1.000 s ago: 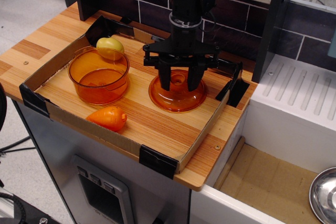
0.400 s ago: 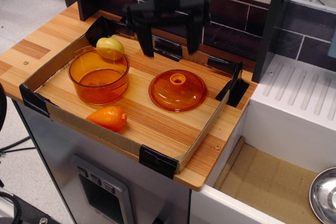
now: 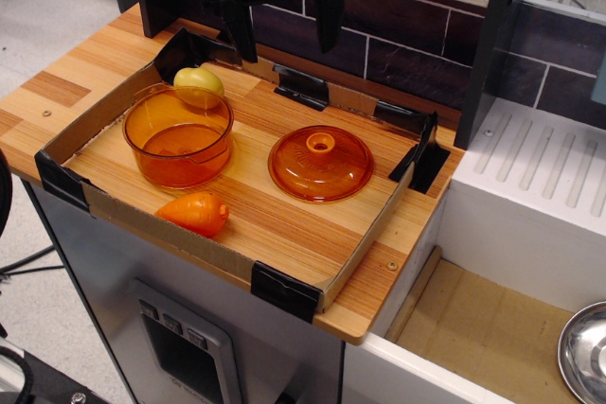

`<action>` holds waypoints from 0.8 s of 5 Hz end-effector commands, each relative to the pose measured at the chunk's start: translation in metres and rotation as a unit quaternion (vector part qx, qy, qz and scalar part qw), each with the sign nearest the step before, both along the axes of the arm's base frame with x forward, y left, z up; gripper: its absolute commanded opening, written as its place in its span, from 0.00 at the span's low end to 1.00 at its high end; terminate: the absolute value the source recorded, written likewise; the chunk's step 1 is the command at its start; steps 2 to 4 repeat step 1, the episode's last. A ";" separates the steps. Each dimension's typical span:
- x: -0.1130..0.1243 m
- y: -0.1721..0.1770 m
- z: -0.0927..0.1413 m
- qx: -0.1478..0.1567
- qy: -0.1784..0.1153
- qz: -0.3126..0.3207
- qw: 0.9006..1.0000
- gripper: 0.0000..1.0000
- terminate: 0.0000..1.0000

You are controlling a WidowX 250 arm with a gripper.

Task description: Take lid off pot

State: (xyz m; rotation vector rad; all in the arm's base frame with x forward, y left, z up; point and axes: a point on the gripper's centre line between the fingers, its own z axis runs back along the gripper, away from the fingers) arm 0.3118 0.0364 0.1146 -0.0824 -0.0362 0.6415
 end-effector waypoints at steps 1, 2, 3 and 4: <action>0.004 0.002 0.022 0.006 -0.035 -0.006 0.999 1.00 1.00; 0.004 0.002 0.022 0.006 -0.035 -0.006 0.999 1.00 1.00; 0.004 0.002 0.022 0.006 -0.035 -0.006 0.999 1.00 1.00; 0.004 0.002 0.022 0.006 -0.035 -0.006 0.999 1.00 1.00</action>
